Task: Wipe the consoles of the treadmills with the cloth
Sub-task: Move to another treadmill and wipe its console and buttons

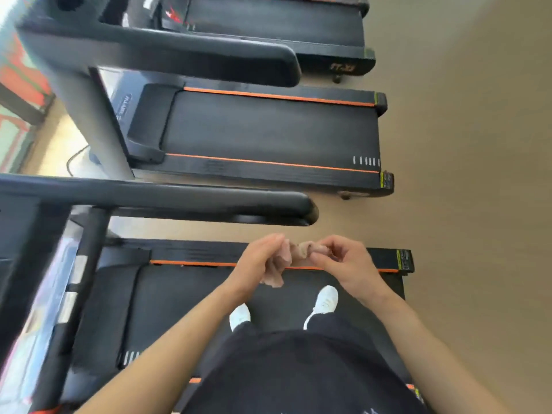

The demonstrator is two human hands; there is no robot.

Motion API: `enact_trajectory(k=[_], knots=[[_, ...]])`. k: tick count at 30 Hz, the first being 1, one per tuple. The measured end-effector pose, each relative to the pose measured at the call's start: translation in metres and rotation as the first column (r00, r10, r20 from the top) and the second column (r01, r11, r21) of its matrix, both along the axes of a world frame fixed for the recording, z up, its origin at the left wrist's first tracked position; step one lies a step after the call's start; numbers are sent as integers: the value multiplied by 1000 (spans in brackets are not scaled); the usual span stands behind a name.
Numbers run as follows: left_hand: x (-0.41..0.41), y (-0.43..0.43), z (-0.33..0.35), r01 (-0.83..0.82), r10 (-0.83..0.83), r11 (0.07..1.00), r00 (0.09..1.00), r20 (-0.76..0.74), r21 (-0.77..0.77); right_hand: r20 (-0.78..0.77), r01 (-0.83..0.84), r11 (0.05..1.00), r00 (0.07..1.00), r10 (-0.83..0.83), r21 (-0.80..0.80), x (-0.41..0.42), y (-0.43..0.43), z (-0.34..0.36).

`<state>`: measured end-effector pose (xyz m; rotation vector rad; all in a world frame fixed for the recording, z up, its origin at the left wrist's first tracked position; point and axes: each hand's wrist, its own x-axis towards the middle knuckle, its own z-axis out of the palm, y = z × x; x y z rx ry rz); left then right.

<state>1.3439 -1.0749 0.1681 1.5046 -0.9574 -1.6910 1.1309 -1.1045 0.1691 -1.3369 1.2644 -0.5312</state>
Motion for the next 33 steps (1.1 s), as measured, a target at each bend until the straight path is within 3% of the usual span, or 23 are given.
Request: enact_trajectory(k=[5, 13, 17, 21, 25, 29, 33], knots=[[-96, -35, -14, 66, -67, 996, 998, 9, 60, 37, 25, 1000, 999, -24, -19, -86, -33, 5], [-204, -90, -17, 147, -133, 984, 982, 135, -96, 29, 53, 999, 998, -53, 5, -169, -91, 6], [-210, -130, -24, 224, -170, 958, 947, 272, -182, -12, 88, 996, 996, -88, -2, -193, -134, 3], [-206, -185, -40, 358, -173, 864, 872, 457, -355, -44, 120, 991, 991, -123, -52, -197, -188, 0], [-200, -252, -45, 382, -196, 851, 867, 458, -360, -94, 68, 995, 993, -75, -77, -191, -252, 8], [-187, -308, -39, 331, -119, 865, 865, 487, -377, -158, 38, 993, 986, -56, -113, -183, -319, 26], [-165, -360, -30, 365, -126, 870, 814, 566, -332, -175, 18, 991, 984, -42, -134, -170, -385, 44]])
